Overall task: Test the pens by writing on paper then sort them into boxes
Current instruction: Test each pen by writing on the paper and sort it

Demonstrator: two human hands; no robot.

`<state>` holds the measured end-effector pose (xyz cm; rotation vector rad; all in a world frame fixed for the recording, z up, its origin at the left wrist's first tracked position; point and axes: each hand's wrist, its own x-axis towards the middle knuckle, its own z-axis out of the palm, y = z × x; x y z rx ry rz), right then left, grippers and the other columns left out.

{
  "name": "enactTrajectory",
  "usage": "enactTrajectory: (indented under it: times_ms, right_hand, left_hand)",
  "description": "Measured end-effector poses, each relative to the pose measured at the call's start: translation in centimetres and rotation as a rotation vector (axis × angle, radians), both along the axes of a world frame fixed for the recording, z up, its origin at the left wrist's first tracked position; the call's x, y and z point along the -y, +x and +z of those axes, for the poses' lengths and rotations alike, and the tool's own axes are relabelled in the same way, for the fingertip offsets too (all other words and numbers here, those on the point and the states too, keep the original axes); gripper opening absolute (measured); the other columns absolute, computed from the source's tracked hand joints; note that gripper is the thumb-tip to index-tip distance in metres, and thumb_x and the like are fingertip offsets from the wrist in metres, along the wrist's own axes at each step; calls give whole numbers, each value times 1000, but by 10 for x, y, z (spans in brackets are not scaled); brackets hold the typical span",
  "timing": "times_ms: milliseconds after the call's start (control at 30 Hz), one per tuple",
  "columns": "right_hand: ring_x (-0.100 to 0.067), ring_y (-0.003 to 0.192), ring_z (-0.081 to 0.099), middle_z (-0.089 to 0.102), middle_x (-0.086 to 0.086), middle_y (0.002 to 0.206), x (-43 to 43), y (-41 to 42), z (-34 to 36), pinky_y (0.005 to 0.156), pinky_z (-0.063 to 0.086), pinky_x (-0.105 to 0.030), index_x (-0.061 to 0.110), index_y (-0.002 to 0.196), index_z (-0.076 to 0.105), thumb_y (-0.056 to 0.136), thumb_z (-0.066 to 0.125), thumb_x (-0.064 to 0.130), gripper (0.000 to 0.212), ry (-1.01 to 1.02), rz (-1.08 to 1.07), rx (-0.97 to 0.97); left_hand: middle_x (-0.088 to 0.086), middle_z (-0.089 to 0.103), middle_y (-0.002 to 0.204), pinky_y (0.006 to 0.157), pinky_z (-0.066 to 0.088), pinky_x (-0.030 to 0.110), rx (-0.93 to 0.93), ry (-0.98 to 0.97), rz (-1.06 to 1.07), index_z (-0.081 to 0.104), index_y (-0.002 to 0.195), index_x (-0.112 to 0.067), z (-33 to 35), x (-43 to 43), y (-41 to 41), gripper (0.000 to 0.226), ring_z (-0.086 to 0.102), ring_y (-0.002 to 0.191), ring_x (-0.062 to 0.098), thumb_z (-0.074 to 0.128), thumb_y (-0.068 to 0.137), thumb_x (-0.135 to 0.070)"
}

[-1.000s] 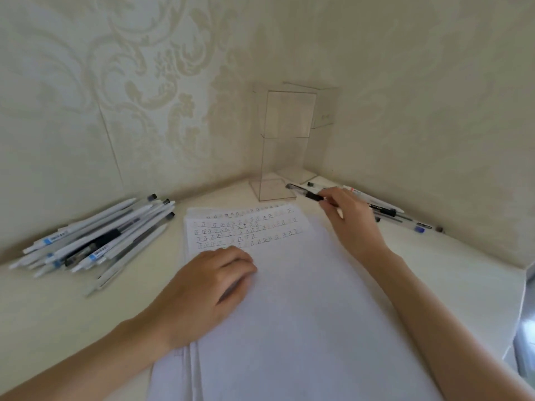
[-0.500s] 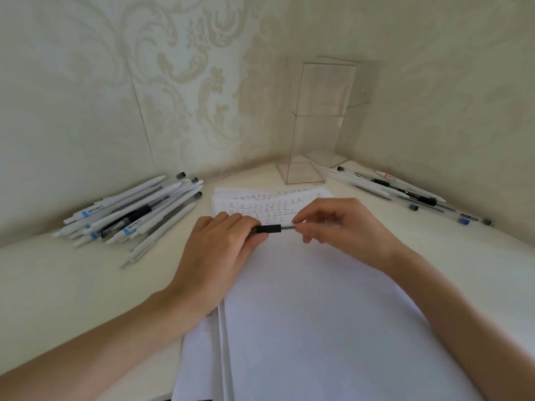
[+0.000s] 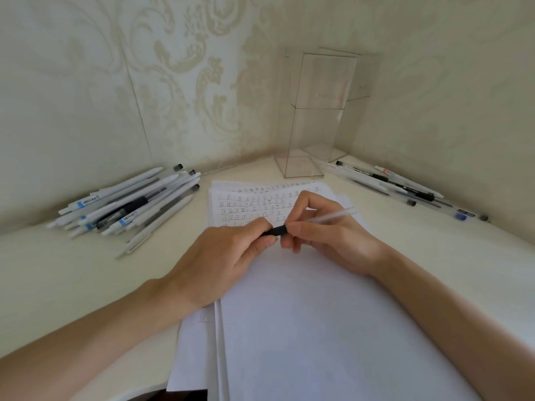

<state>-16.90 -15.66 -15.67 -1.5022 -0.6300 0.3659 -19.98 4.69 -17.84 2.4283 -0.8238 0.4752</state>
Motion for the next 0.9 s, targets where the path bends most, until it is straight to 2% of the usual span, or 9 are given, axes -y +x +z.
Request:
enactTrajectory:
  times_ms: [100,267,367,467,533,600,700,800,900]
  right_hand:
    - [-22,72,60,65,-10,73,0,1,1,66,47,-27,6,84,54,85,53,2,4,17,11,-17]
    - [-29,87,62,67,-26,97,2,4,15,78,50,-30,-1,110,61,83,42,11,36,29,-3,-127]
    - [-21,75,63,71,-17,84,-8,5,20,68,49,-27,1,89,65,89,56,17,18,-112,-180,-26]
    - [-12,55,51,66,-7,64,-33,2,19,54,39,-25,10,69,55,86,67,19,23,-251,-345,84]
    - [-7,49,46,64,-2,59,-50,3,17,52,35,-24,14,68,49,83,69,18,26,-333,-397,94]
    - [-4,44,42,57,3,51,-63,6,15,50,31,-24,15,64,45,80,67,13,27,-400,-470,106]
    - [-2,37,36,42,1,44,-69,10,6,48,27,-22,14,57,36,74,58,3,29,-350,-611,130]
    - [-2,37,35,43,-8,48,-67,7,-2,40,28,-14,6,61,41,74,56,0,21,-355,-638,152]
    - [-3,39,36,46,-3,45,-67,9,-5,40,29,-13,4,64,42,75,57,2,19,-355,-645,175]
  left_hand:
    - [-10,41,52,45,29,17,-26,6,36,40,92,-31,2,0,-1,29,44,52,11,26,91,-56]
    - [-6,50,61,49,30,17,-26,57,237,35,110,-30,13,-14,-9,52,50,56,6,27,78,-70]
    - [-21,43,60,49,28,11,60,104,216,46,113,-33,11,-36,-17,49,48,62,-3,32,82,-68]
    - [-21,34,66,48,20,9,76,234,177,53,115,-37,3,-51,-24,53,38,63,-2,22,87,-69]
    - [-18,34,72,48,18,9,55,272,150,55,116,-38,-2,-54,-25,54,37,63,1,21,87,-68]
    - [-17,36,75,48,21,10,49,286,132,58,114,-36,-4,-55,-23,52,41,65,3,23,87,-66]
    - [-15,42,77,47,31,17,56,298,109,60,111,-32,-6,-54,-22,49,50,66,7,29,88,-62]
    - [-13,41,77,48,35,20,62,299,99,57,114,-33,-8,-55,-20,47,48,66,7,30,88,-60]
    - [-12,34,79,48,34,21,67,322,101,51,125,-36,-9,-54,-19,49,37,64,6,28,88,-58]
